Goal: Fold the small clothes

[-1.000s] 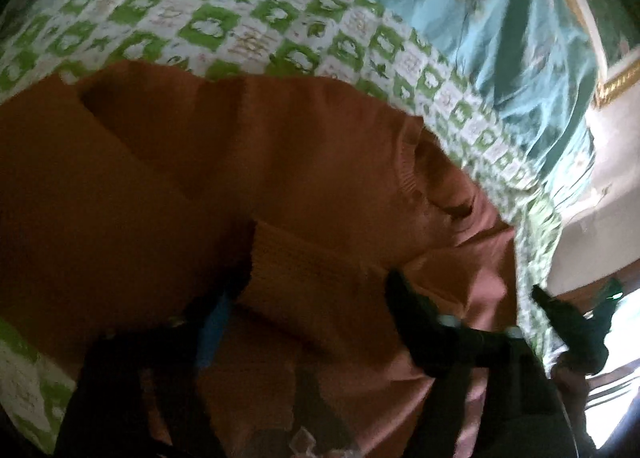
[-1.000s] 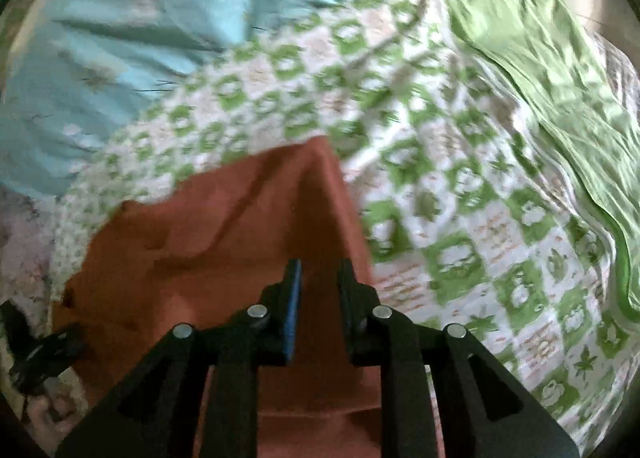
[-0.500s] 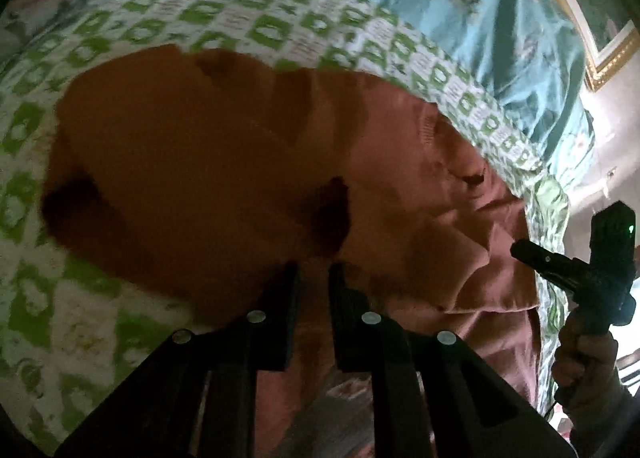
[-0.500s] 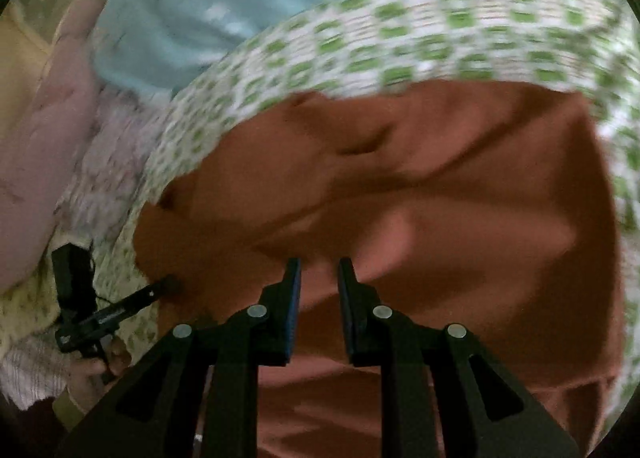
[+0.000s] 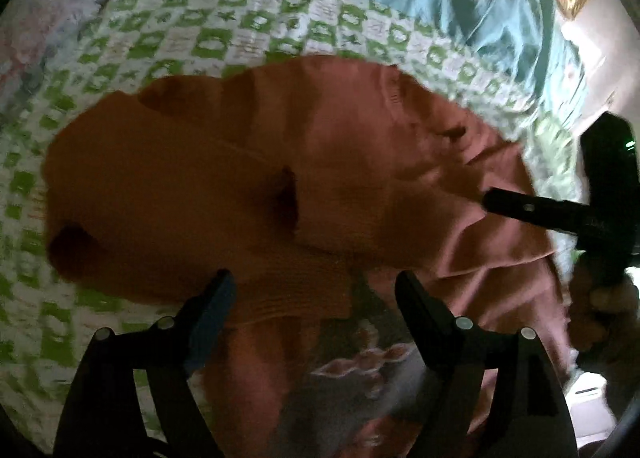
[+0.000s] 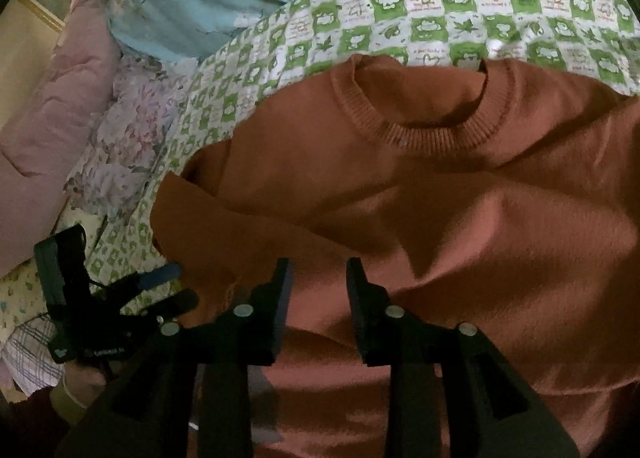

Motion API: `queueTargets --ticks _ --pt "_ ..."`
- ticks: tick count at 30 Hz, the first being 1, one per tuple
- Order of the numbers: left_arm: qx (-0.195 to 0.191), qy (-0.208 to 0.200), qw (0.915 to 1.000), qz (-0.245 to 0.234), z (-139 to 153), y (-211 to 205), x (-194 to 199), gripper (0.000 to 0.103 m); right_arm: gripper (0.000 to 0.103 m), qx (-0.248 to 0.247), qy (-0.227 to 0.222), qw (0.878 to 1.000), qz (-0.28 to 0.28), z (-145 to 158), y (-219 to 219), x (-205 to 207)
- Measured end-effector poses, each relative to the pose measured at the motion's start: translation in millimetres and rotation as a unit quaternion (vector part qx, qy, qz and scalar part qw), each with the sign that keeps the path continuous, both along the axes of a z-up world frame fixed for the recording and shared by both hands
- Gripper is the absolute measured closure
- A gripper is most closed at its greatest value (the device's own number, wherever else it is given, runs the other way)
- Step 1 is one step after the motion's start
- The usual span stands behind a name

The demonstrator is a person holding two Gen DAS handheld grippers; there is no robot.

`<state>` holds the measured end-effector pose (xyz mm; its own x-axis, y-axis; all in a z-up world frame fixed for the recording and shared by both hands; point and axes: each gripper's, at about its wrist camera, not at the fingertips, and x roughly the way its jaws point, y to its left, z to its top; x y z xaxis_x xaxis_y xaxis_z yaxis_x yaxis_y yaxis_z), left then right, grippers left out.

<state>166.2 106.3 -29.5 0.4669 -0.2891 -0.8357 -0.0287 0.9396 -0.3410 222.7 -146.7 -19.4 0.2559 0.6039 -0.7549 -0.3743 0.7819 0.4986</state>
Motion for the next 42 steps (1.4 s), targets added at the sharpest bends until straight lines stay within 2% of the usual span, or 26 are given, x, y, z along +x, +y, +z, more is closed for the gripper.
queueTargets --ticks 3,5,6,8,10,12,14,17,18,19,20,21,22,24,26,28,30,33,35,38,41,42 --pt "-0.035 0.003 0.9992 0.019 0.1 3.1 6.0 0.020 0.073 -0.002 -0.021 1.000 0.020 7.9 7.3 16.1" --pt "-0.050 0.009 0.9982 0.032 -1.7 5.7 10.2 0.020 0.073 -0.011 -0.016 0.998 0.062 4.7 20.7 32.5" --pt "-0.061 0.011 0.9973 0.040 -2.8 7.7 12.6 0.020 0.073 -0.036 -0.019 0.994 0.098 -0.2 33.1 43.3" --pt "-0.071 0.010 0.9961 0.051 -4.1 9.6 16.5 0.020 0.073 -0.078 -0.035 0.985 0.150 -7.1 49.4 52.2" --pt "-0.076 0.012 0.9954 0.057 -8.0 9.4 23.6 0.020 0.073 -0.126 -0.051 0.965 0.223 -19.7 69.8 54.4" --pt "-0.083 0.021 0.9946 0.060 -15.4 7.6 31.6 0.020 0.071 -0.148 -0.044 0.950 0.271 -30.9 80.6 52.4" --pt "-0.078 0.035 0.9946 0.058 -21.9 3.0 38.6 0.021 0.067 -0.157 -0.050 0.939 0.302 -35.6 86.5 47.7" --pt "-0.044 0.033 0.9974 0.047 -24.9 -11.0 41.2 0.027 0.060 -0.149 -0.059 0.929 0.332 -36.1 87.5 41.6" --pt "-0.039 0.029 0.9981 0.038 -24.9 -15.1 40.7 0.043 0.059 -0.146 -0.058 0.927 0.340 -36.5 86.7 40.9" --pt "-0.041 0.027 0.9983 0.030 -25.7 -17.6 40.5 0.075 0.059 -0.144 -0.060 0.925 0.345 -37.1 85.9 40.0" --pt "-0.046 0.031 0.9983 0.019 -28.1 -20.3 40.7 0.090 0.059 -0.143 -0.064 0.923 0.351 -38.1 85.4 39.5" --pt "-0.043 0.034 0.9983 0.016 -30.0 -21.6 40.5 0.093 0.061 -0.143 -0.065 0.922 0.355 -39.6 84.9 39.2" --pt "-0.037 0.030 0.9987 0.016 -30.4 -22.7 39.2 0.096 0.065 -0.145 -0.065 0.922 0.354 -41.4 84.5 39.7" --pt "-0.030 0.013 0.9993 0.015 -25.9 -23.1 34.1 0.097 0.101 -0.154 -0.076 0.922 0.348 -39.9 84.2 39.8" --pt "-0.036 -0.002 0.9992 0.018 -17.7 -21.2 29.0 0.098 0.101 -0.144 -0.074 0.929 0.331 -34.8 80.4 43.6" --pt "-0.042 -0.023 0.9986 0.021 -6.0 -19.1 21.9 0.099 0.101 -0.130 -0.098 0.939 0.302 -22.1 72.1 44.9" --pt "-0.046 -0.045 0.9977 0.022 6.8 -15.5 12.1 0.099 0.101 -0.099 -0.124 0.955 0.249 0.1 58.2 50.0" --pt "-0.054 -0.056 0.9966 0.029 12.4 -12.6 4.5 0.100 0.101 -0.058 -0.137 0.972 0.179 18.7 41.3 59.8" --pt "-0.035 -0.043 0.9975 0.045 3.6 -8.4 1.5 0.100 0.101 -0.053 -0.127 0.980 0.147 17.0 38.7 65.9" --pt "-0.020 -0.007 0.9969 0.076 -16.3 5.5 1.1 0.100 0.101 -0.095 -0.117 0.980 0.130 -3.7 46.6 68.3" --pt "-0.018 0.002 0.9957 0.091 -15.7 16.9 -5.9 0.085 0.098 -0.119 -0.087 0.982 0.115 -19.4 53.2 73.3" --pt "-0.025 -0.002 0.9959 0.087 -10.8 19.2 -10.0 0.067 0.096 -0.113 -0.076 0.985 0.105 -18.7 51.3 72.9"
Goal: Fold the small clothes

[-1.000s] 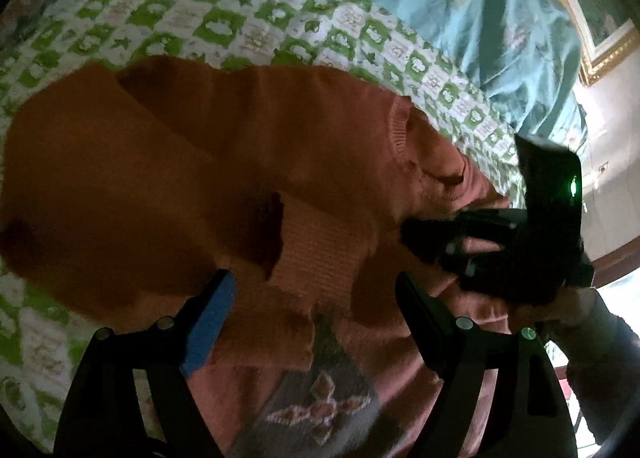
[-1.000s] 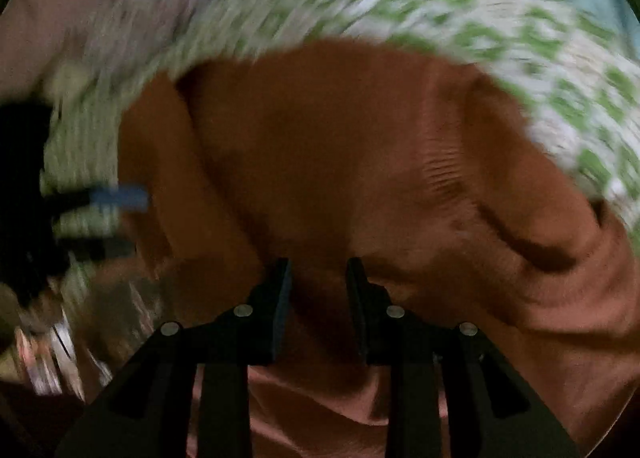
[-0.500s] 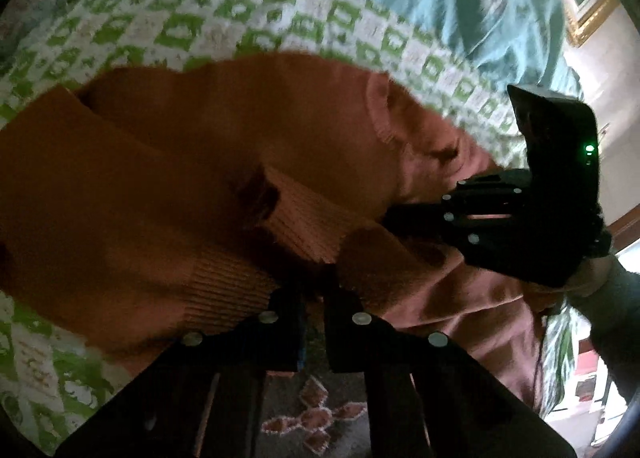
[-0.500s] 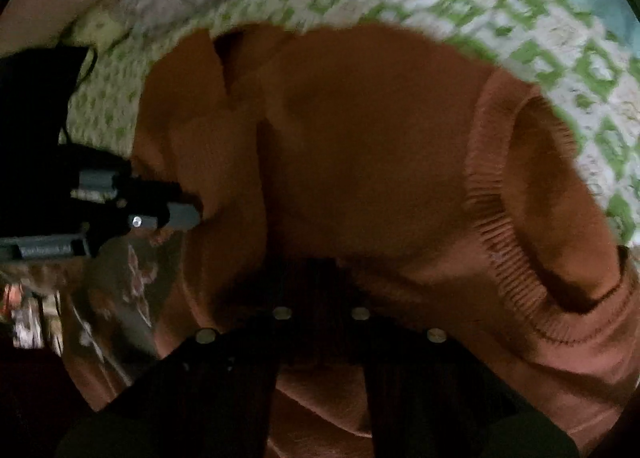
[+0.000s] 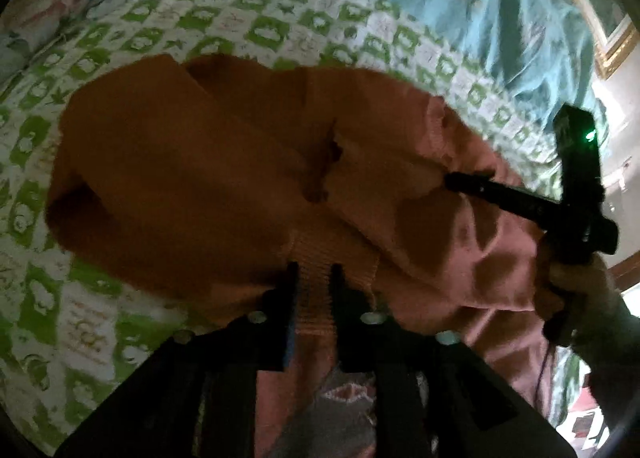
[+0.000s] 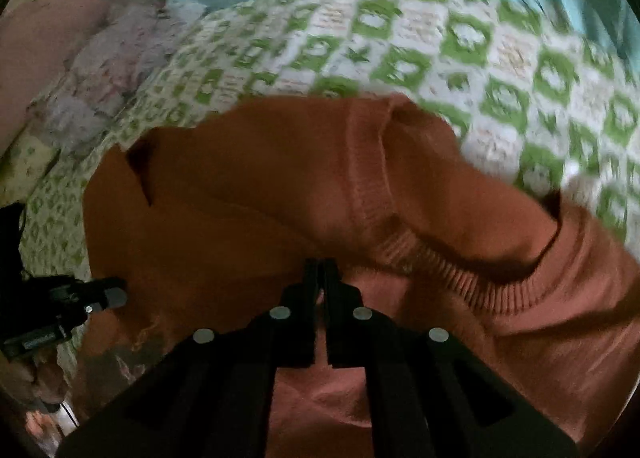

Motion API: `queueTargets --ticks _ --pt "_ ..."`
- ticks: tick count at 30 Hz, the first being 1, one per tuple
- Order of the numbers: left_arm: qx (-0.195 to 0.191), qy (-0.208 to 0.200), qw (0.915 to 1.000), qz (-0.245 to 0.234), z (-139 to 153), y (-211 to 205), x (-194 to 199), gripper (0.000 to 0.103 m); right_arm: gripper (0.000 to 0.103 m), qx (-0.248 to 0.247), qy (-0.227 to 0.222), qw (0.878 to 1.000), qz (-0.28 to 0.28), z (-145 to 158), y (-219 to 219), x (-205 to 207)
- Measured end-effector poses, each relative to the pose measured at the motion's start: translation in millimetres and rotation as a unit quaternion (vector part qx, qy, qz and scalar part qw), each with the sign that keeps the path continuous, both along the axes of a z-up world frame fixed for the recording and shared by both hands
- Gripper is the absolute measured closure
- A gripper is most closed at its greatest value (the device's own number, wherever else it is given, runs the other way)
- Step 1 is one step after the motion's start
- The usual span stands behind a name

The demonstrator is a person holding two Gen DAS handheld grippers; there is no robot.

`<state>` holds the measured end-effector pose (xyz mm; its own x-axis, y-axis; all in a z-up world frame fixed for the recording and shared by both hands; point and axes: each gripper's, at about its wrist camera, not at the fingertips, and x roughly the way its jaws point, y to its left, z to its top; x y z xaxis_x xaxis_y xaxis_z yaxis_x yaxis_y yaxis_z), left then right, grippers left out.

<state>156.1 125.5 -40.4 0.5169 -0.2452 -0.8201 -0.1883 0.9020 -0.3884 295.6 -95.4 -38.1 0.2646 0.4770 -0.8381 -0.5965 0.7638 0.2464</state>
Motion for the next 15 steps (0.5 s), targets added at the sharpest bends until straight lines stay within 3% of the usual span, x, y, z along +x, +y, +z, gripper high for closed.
queueTargets --ticks 1,3,5,8,12,15 --pt "0.002 -0.001 1.0000 -0.002 2.9 0.8 -3.8 0.040 0.093 0.012 0.007 1.000 -0.007 2.4 -2.2 -1.6" --pt "0.015 -0.002 0.9999 -0.007 8.2 -1.0 -8.4 0.013 0.068 0.042 0.013 0.999 -0.018 12.8 -10.2 -8.9" --pt "0.037 0.003 0.9990 -0.024 11.3 -10.8 -7.4 0.013 0.057 0.072 0.007 0.997 -0.030 24.4 -20.2 -20.3" --pt "0.080 0.020 0.9951 -0.054 6.1 -30.8 1.7 0.012 0.057 0.101 0.016 0.994 -0.045 29.6 -31.9 -33.6" --pt "0.151 0.039 0.9838 -0.088 -8.9 -56.9 14.8 0.014 0.057 0.101 0.037 0.992 -0.065 20.5 -35.6 -51.3" --pt "0.199 0.060 0.9734 -0.096 -23.8 -63.0 21.8 0.030 0.057 0.114 0.055 0.988 -0.092 18.0 -46.9 -60.2"
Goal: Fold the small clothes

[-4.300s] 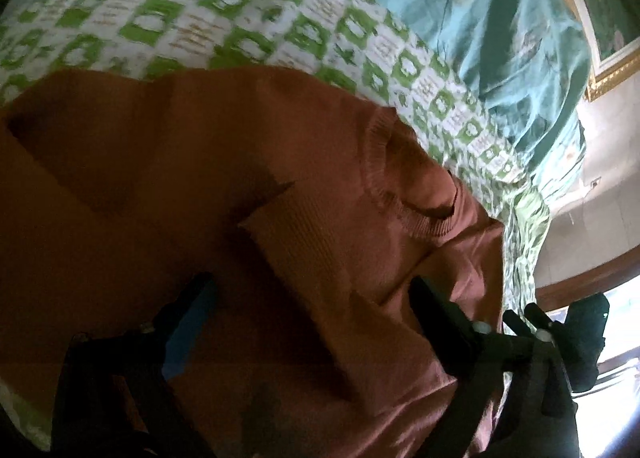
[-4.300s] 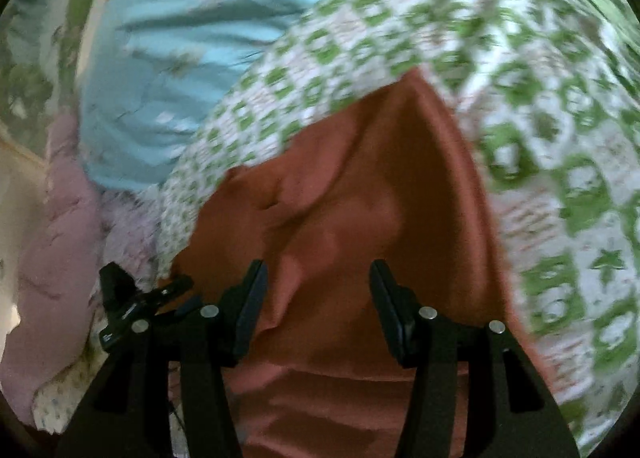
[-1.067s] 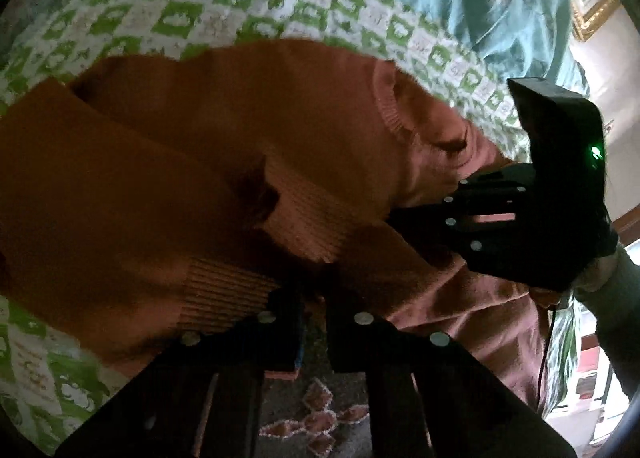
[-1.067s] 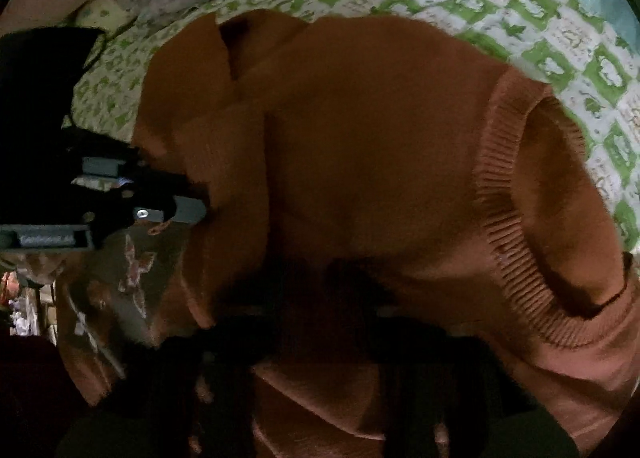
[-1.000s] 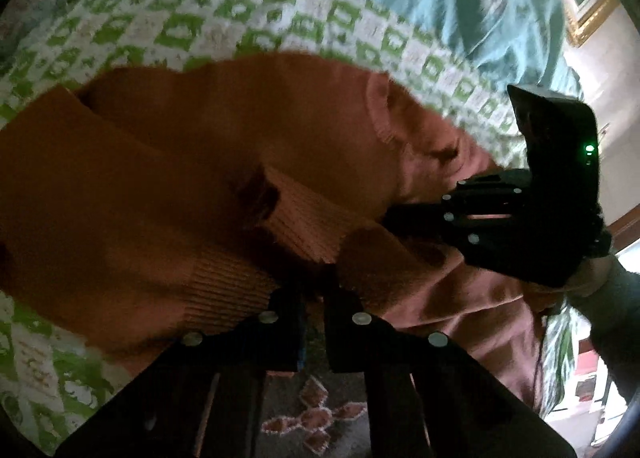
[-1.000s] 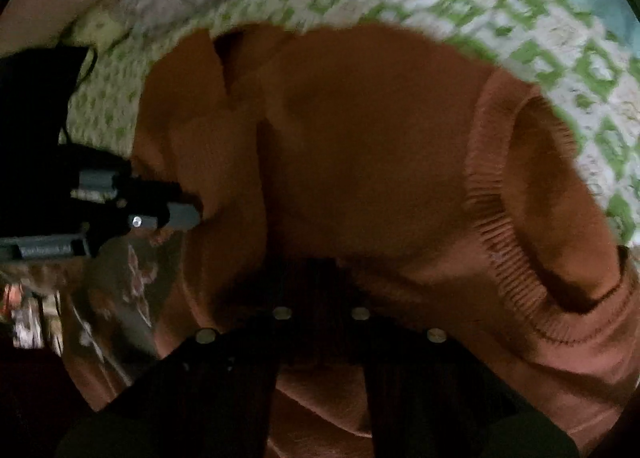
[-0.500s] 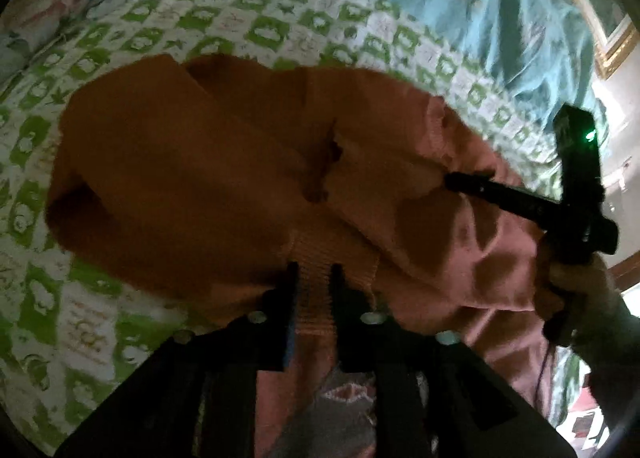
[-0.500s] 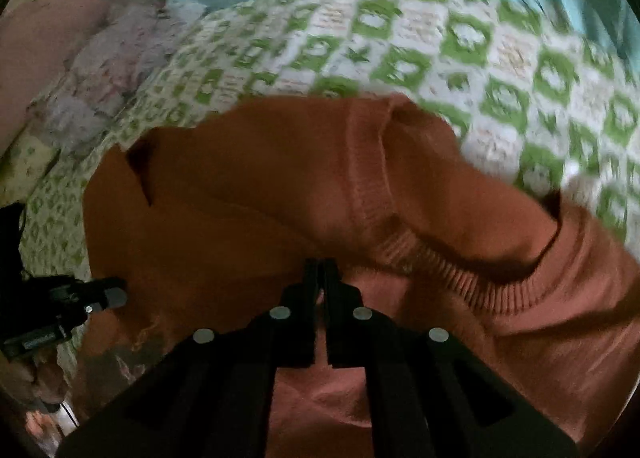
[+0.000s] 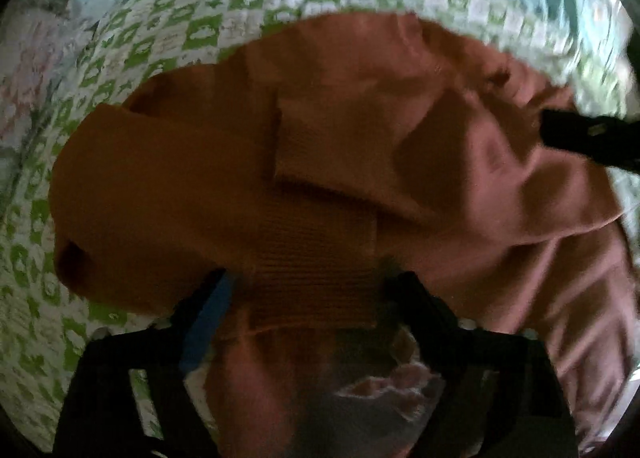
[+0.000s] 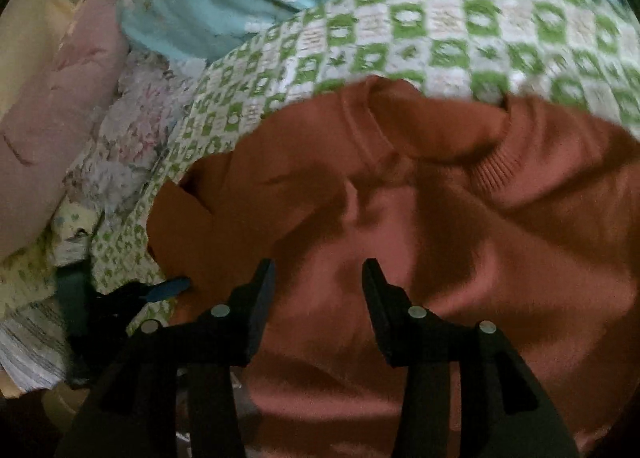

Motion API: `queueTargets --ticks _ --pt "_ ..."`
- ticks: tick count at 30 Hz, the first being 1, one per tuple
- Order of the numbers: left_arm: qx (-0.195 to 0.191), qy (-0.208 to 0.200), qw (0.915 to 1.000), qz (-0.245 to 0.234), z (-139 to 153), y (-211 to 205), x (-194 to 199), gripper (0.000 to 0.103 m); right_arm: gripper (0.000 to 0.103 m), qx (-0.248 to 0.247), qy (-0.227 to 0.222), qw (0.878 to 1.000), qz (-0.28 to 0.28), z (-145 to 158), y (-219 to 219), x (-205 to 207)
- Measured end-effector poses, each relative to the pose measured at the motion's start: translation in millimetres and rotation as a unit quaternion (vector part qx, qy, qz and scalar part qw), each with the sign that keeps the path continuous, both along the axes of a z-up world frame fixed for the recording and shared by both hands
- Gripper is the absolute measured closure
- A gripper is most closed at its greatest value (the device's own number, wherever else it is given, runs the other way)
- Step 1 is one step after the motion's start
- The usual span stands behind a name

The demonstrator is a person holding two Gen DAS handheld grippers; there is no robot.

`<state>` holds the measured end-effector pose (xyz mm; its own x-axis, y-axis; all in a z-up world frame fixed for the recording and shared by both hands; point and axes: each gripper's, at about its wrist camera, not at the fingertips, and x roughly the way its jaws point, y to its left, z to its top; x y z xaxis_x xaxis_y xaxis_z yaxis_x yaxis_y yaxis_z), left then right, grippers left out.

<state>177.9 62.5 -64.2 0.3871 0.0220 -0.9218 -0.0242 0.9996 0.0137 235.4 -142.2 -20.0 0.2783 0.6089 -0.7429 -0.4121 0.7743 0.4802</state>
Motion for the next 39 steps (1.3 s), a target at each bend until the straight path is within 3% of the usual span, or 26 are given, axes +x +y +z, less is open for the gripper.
queueTargets --ticks 2,3,4,6,9,13,17,22,30,36,39 --pt "-0.002 -0.007 1.0000 0.001 -1.0 4.9 -1.1 0.041 0.057 0.011 0.012 1.000 -0.025 -0.7 -13.3 -6.9" --pt "-0.019 -0.010 0.9998 0.003 0.4 10.8 -1.7 0.056 0.057 0.014 0.016 0.999 -0.032 0.4 -17.2 -9.7" --pt "-0.027 -0.013 0.9995 0.010 2.3 17.8 -2.4 0.080 0.057 0.015 0.019 0.999 -0.041 1.4 -24.2 -13.7" --pt "-0.059 -0.019 0.9977 0.028 7.8 36.3 -4.1 0.089 0.057 0.016 0.021 0.998 -0.050 2.7 -34.3 -18.8" --pt "-0.126 -0.056 0.9874 0.077 27.4 77.2 -16.9 0.091 0.057 0.014 0.016 0.998 -0.060 7.3 -45.9 -26.5" --pt "-0.156 -0.118 0.9729 0.123 67.7 113.2 -40.4 0.092 0.057 0.026 0.011 0.997 -0.073 13.7 -59.0 -34.3" --pt "-0.194 -0.178 0.9517 0.159 112.8 143.1 -62.1 0.092 0.057 0.032 0.007 0.996 -0.084 16.1 -67.2 -37.0" --pt "-0.212 -0.215 0.9406 0.155 153.9 143.4 -59.7 0.092 0.057 0.042 0.011 0.995 -0.088 16.9 -67.0 -37.4" --pt "-0.248 -0.244 0.9265 0.144 185.5 128.7 -44.8 0.092 0.057 0.016 -0.024 0.999 0.039 4.9 20.7 -39.1" --pt "-0.264 -0.238 0.9205 0.161 178.3 130.9 -37.6 0.092 0.057 -0.042 -0.090 0.985 0.140 -6.7 100.3 -39.5" --pt "-0.272 -0.233 0.9178 0.171 171.4 134.3 -38.0 0.092 0.057 -0.067 -0.093 0.981 0.157 -19.7 120.5 -33.8"
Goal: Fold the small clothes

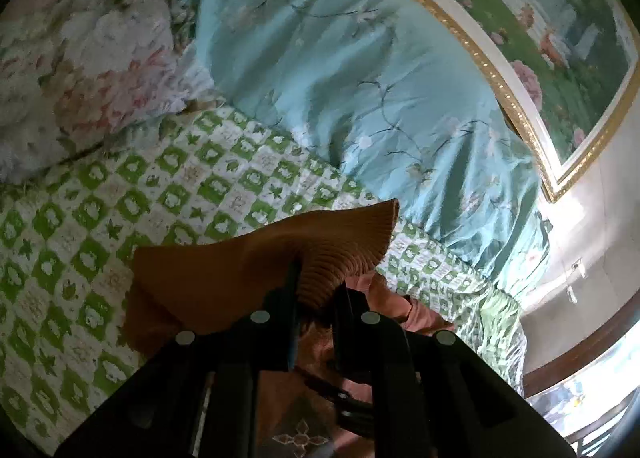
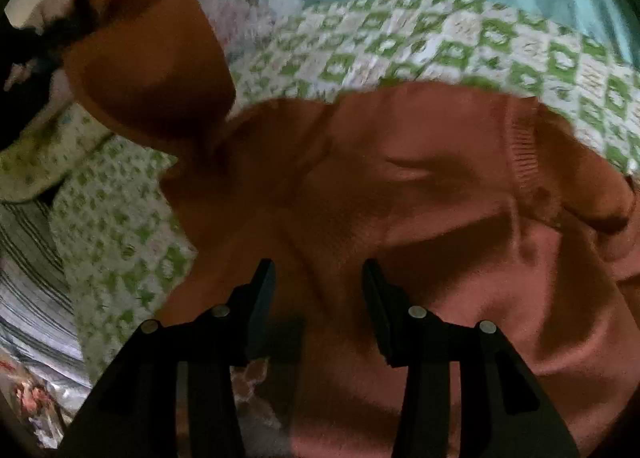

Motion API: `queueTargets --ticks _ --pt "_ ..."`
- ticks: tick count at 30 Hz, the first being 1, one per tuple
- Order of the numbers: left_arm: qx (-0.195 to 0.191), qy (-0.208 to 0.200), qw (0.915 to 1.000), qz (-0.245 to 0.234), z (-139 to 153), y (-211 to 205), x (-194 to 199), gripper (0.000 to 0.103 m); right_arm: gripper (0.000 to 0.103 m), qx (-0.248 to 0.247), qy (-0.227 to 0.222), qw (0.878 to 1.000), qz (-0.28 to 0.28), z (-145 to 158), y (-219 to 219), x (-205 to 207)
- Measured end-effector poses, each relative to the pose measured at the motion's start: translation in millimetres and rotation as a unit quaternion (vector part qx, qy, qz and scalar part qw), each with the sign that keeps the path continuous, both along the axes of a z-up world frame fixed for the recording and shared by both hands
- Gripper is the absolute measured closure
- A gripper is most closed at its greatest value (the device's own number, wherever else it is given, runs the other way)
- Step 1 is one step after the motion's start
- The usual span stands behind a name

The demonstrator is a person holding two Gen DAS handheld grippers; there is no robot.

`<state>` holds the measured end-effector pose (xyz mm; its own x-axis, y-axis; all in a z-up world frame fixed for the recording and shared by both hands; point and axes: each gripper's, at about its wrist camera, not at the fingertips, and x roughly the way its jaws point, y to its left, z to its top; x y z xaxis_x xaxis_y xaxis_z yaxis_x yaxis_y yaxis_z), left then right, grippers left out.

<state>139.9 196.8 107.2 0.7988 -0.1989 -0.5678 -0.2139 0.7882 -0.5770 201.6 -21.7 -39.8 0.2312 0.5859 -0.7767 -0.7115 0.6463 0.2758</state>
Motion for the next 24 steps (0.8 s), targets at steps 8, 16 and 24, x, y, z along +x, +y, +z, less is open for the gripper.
queueTargets --ticks 8,16,24 --pt "-0.010 -0.005 0.9997 -0.023 -1.0 -17.9 9.9 0.092 0.100 0.083 0.065 0.994 -0.009 -3.9 -9.8 1.3" --pt "-0.030 -0.004 0.9934 -0.111 -8.4 -88.0 49.9 0.092 0.052 0.162 0.181 0.969 -0.050 -8.9 -52.4 3.7" --pt "-0.064 0.004 0.9717 -0.227 -39.2 -198.9 88.5 0.092 0.051 0.238 0.153 0.928 -0.243 17.5 -220.8 12.3"
